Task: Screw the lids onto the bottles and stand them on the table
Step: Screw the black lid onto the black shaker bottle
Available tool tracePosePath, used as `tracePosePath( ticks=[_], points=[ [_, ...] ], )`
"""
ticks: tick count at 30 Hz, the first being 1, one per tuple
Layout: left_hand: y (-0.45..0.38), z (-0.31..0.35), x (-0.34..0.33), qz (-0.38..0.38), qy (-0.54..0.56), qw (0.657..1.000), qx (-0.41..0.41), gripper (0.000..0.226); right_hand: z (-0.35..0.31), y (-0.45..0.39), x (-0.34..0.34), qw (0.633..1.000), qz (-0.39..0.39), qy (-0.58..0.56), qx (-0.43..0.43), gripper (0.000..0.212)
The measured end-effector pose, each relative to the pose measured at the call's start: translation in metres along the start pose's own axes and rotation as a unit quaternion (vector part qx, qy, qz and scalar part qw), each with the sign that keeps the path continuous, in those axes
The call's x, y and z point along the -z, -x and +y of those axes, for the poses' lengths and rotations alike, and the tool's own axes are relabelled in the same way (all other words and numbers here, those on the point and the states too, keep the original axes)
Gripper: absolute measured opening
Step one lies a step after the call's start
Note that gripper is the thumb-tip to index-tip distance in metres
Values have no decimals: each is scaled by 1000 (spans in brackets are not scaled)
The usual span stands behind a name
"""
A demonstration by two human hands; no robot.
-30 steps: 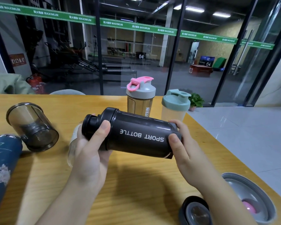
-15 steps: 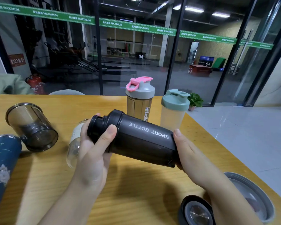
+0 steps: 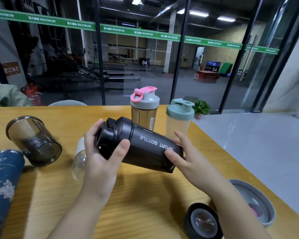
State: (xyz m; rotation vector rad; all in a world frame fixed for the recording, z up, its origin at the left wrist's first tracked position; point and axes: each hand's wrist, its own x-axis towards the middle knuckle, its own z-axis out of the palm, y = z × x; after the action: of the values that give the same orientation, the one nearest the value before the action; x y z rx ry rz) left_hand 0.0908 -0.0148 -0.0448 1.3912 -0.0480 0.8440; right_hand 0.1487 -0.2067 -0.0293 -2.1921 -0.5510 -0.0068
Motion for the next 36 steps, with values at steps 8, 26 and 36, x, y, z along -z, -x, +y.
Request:
tracePosePath(
  ticks=[8,26,36],
  points=[
    [1,-17,5,-69,-139,982,-104,72,-19,-6,-16,975,-21,159,154,104],
    [2,-10,40,-91,-351,892,-268,37,-7,-16,-8,988,154,-6,21,69],
    [20,8,91,-153,-569,763,-266,40,-9,-18,-15,986,149,-62,-53,83]
  ],
)
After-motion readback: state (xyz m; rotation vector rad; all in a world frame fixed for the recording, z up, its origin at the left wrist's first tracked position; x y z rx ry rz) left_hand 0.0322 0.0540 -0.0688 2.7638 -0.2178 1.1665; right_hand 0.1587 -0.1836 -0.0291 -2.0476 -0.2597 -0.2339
